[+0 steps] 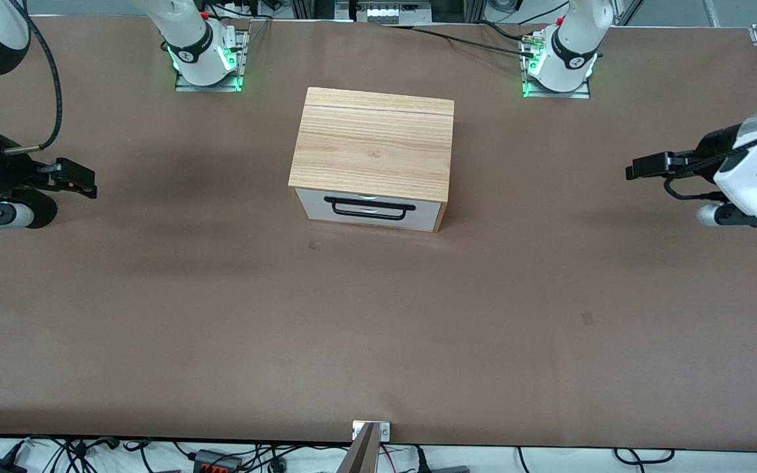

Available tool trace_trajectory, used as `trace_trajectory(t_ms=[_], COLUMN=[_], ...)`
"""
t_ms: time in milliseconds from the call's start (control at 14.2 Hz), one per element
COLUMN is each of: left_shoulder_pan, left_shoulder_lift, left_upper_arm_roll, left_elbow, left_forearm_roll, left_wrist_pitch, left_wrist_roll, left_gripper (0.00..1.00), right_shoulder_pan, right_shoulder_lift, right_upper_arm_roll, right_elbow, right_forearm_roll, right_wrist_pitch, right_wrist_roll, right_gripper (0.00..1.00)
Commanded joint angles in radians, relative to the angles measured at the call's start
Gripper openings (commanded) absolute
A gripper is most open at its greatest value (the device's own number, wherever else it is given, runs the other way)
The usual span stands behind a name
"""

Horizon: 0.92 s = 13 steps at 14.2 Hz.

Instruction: Close drawer with both arms simultaneously

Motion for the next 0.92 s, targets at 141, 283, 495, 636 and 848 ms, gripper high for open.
trace_trajectory(t_ms=[141, 283, 495, 636, 848], left_shoulder_pan=[0.001, 0.001, -0.002, -0.001, -0.001], left_shoulder_lift=[-0.28, -0.3, -0.323, -0.32, -0.309], left_upper_arm_roll=[-0.015, -0.024, -0.026, -0.03, -0.03], left_elbow=[-0.37, -0.387, -0.412, -0.41, -0.404], left_forearm_roll=[0.063, 0.088, 0.088, 0.088, 0.088], left_wrist_pitch=[0.179, 0.179, 0.198, 0.198, 0.193], left_wrist_roll=[-0.005, -0.005, -0.005, 0.0, 0.006], left_gripper=[1.0, 1.0, 1.0, 1.0, 1.0], right_shoulder_pan=[-0.156, -0.17, -0.178, -0.18, -0.175], right_shoulder_lift=[-0.263, -0.267, -0.26, -0.237, -0.235], right_upper_arm_roll=[0.13, 0.13, 0.132, 0.13, 0.13], right_elbow=[-0.393, -0.389, -0.39, -0.367, -0.363], right_forearm_roll=[-0.027, -0.03, -0.03, -0.029, -0.029], right_wrist_pitch=[0.214, 0.208, 0.186, 0.185, 0.183], right_wrist_roll=[0.012, 0.004, 0.007, 0.007, 0.009], right_gripper=[1.0, 1.0, 1.0, 1.0, 1.0])
